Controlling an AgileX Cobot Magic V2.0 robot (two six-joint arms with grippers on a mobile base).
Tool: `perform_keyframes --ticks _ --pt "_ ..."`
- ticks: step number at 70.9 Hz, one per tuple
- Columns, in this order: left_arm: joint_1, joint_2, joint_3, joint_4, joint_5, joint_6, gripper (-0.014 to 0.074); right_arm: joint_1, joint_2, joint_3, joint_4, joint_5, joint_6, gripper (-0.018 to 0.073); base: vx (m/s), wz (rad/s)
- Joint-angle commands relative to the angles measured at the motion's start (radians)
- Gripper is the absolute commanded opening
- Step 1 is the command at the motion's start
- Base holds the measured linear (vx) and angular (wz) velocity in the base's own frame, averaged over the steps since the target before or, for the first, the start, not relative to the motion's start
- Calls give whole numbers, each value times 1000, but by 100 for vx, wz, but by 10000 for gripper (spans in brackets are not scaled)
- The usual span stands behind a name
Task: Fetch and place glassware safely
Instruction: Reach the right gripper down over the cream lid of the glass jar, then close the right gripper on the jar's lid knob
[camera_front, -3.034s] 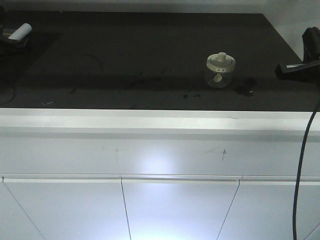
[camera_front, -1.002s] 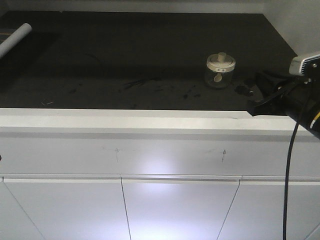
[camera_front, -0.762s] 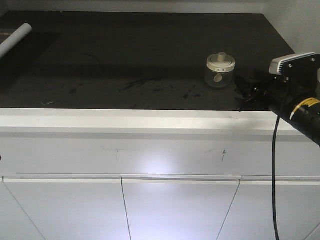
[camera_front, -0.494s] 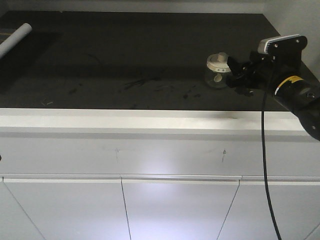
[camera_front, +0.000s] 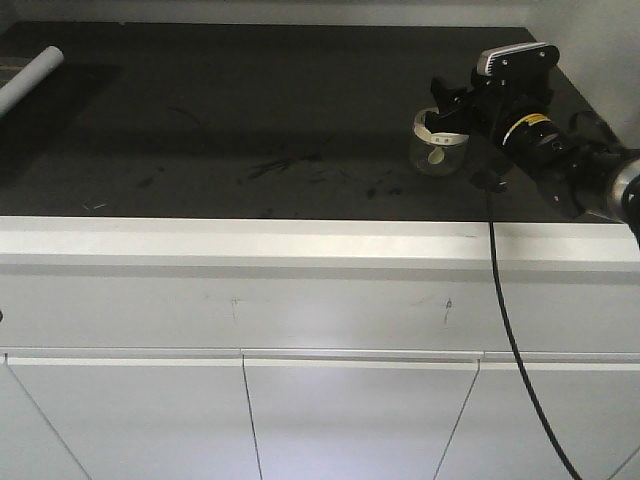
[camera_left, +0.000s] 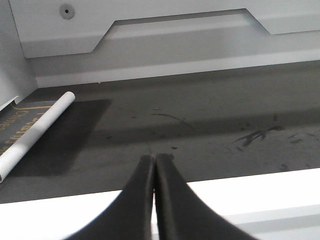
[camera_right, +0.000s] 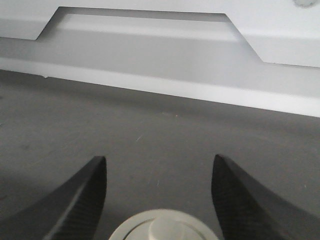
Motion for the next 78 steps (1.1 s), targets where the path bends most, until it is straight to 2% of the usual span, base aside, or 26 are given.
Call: perform_keyframes --ticks 1,12,32,50,62,69,74,78 --pt "-5 -4 -26 -11 -72 -7 -7 1 -10 -93 17 -67 -3 447 0 0" --pt "-5 -4 -26 -11 -72 -7 -7 1 50 -153 19 -37 17 447 0 0" --pt "-5 -4 -26 -11 -72 -7 -7 1 76 -154 18 -7 19 447 0 0" --pt "-5 -4 -26 -11 -72 -7 -7 1 76 -154 16 17 19 381 0 0" --pt "-5 -4 -26 -11 -72 -7 -7 1 76 -154 12 22 19 273 0 0" --pt "-5 -4 -26 -11 -72 -7 -7 1 76 -154 11 29 19 133 0 0" --pt "-5 -4 -26 -11 -72 -7 -7 1 76 -154 11 41 19 -3 0 0" --pt "-5 -4 -26 -11 -72 -7 -7 1 76 -154 12 50 20 -13 0 0"
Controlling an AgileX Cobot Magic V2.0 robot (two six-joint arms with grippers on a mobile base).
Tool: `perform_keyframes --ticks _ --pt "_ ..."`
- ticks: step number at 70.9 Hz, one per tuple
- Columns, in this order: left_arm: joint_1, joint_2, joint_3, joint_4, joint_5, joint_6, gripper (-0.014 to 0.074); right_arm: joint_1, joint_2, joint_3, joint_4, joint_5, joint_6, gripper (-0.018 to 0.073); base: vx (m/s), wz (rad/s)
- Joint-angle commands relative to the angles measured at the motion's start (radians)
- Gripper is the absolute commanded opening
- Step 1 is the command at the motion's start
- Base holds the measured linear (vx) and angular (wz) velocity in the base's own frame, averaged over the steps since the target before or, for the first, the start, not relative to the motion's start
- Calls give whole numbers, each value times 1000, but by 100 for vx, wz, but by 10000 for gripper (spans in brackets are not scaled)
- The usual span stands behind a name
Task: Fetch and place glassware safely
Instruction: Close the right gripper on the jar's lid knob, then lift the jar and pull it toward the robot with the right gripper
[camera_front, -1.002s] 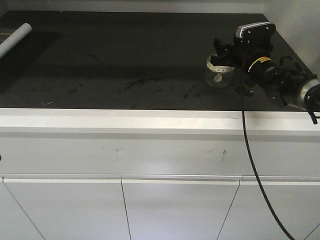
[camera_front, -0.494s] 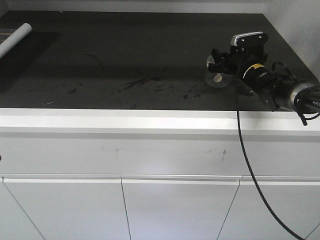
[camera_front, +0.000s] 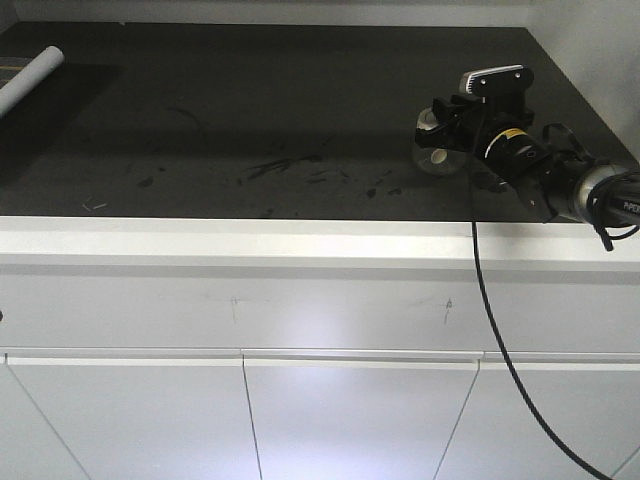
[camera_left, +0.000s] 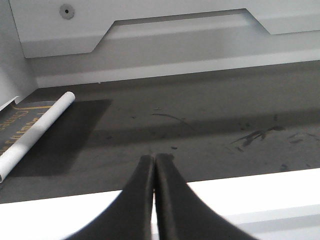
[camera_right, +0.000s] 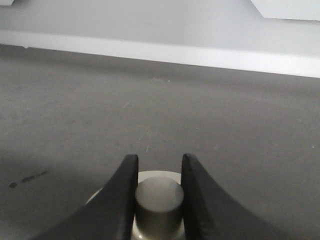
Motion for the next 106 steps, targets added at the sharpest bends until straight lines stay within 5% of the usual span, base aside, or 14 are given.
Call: perform_keyframes --ticks 1,21,34,87,106 --pt "-5 -4 -26 -11 -72 -7 -7 -3 -61 -32 10 -37 -1 -11 0 0" --pt "-5 -4 -26 -11 -72 -7 -7 0 -97 -29 2 -17 57 -6 0 0" --pt "-5 -4 -26 -11 -72 -7 -7 7 -172 -6 -92 54 131 -4 0 0" --pt "-5 -4 -26 -11 -72 -7 -7 9 -811 774 -99 -176 70 -3 0 0" --pt "-5 -4 -26 -11 -72 -7 -7 149 -947 879 -163 -161 77 -3 0 0"
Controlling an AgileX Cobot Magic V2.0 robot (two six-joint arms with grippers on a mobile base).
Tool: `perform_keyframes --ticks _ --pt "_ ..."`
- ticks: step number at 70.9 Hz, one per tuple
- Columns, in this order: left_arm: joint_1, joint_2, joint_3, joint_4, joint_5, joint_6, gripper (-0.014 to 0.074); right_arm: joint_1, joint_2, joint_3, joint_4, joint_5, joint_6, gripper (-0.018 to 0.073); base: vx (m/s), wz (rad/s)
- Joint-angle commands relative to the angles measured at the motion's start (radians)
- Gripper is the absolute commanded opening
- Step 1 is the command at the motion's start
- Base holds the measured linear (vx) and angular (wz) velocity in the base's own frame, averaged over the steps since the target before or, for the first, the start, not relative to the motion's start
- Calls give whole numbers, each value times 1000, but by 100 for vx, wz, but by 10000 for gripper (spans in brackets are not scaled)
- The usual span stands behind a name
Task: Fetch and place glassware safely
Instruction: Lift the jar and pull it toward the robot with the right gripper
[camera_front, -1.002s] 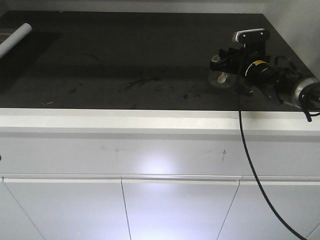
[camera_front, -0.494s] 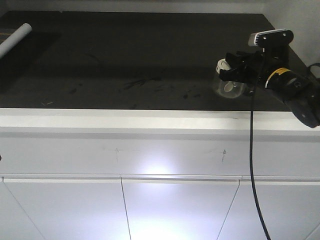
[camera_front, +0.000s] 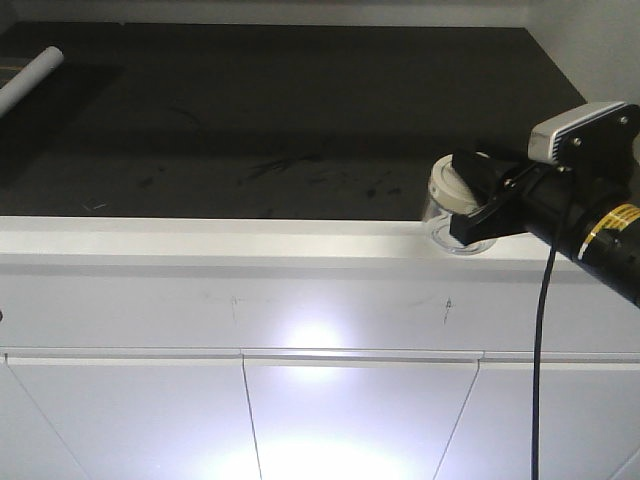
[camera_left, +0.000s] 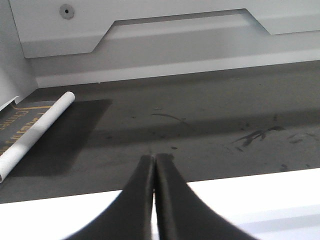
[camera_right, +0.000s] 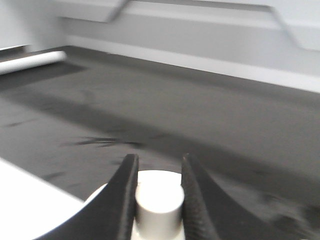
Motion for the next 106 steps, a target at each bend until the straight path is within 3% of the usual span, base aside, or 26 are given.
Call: perform_keyframes --ticks 1,19,44,106 --pt "-5 -4 -26 -11 -72 -7 -7 65 -69 -19 7 -81 -1 -3 0 0" --pt "-5 -4 -26 -11 -72 -7 -7 272 -106 -19 10 -79 17 -3 0 0" --pt "-5 -4 -26 -11 -72 -7 -7 477 -113 -19 11 -51 29 -3 0 0" --pt "-5 -4 -26 -11 -72 -7 -7 500 -113 -19 15 -53 29 -3 0 0"
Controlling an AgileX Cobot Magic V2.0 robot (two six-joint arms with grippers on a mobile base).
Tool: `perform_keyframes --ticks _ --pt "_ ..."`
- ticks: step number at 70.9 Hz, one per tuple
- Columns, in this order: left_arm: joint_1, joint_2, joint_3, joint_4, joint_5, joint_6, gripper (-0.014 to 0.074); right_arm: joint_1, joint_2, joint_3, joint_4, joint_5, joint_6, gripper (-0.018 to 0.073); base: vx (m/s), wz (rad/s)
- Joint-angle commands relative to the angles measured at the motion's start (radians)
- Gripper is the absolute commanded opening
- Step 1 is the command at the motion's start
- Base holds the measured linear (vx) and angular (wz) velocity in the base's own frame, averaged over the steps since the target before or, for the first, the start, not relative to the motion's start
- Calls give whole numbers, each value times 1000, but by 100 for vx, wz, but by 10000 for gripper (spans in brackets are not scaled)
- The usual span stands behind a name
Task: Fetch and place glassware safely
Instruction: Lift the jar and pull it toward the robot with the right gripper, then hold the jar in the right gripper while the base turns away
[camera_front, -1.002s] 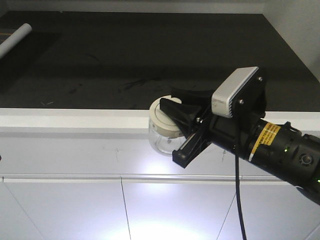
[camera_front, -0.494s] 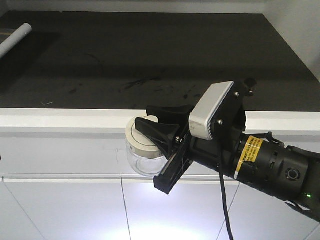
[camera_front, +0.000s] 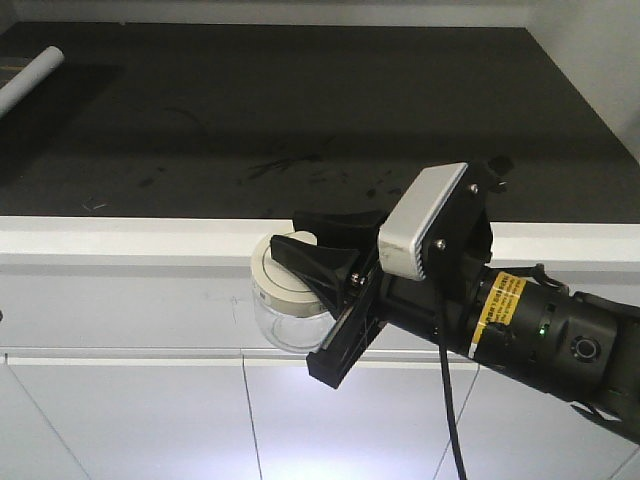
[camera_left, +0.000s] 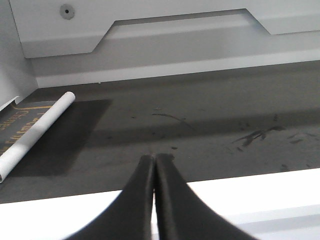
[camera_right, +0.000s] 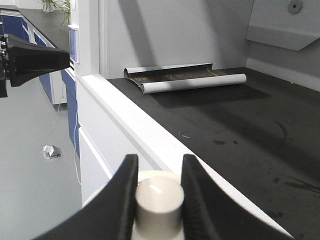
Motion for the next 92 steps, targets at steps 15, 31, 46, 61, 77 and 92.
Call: perform_keyframes --ticks 15,31,46,61,77,92 --pt "-5 -4 -26 -11 -72 -7 -7 -2 -36 -31 29 -84 -3 -3 0 0" --pt "-5 -4 -26 -11 -72 -7 -7 -2 -36 -31 29 -84 -3 -3 0 0" --pt "-5 -4 -26 -11 -72 -7 -7 -2 -36 -31 29 -84 -3 -3 0 0" --pt "-5 -4 -26 -11 -72 -7 -7 -2 -36 -31 29 -84 -3 -3 0 4" --pt "-5 -4 -26 -11 -72 -7 -7 -2 -36 -31 29 -84 -3 -3 1 17" --pt "-5 -4 -26 -11 -72 -7 -7 -2 -36 -31 29 -84 -3 -3 1 40"
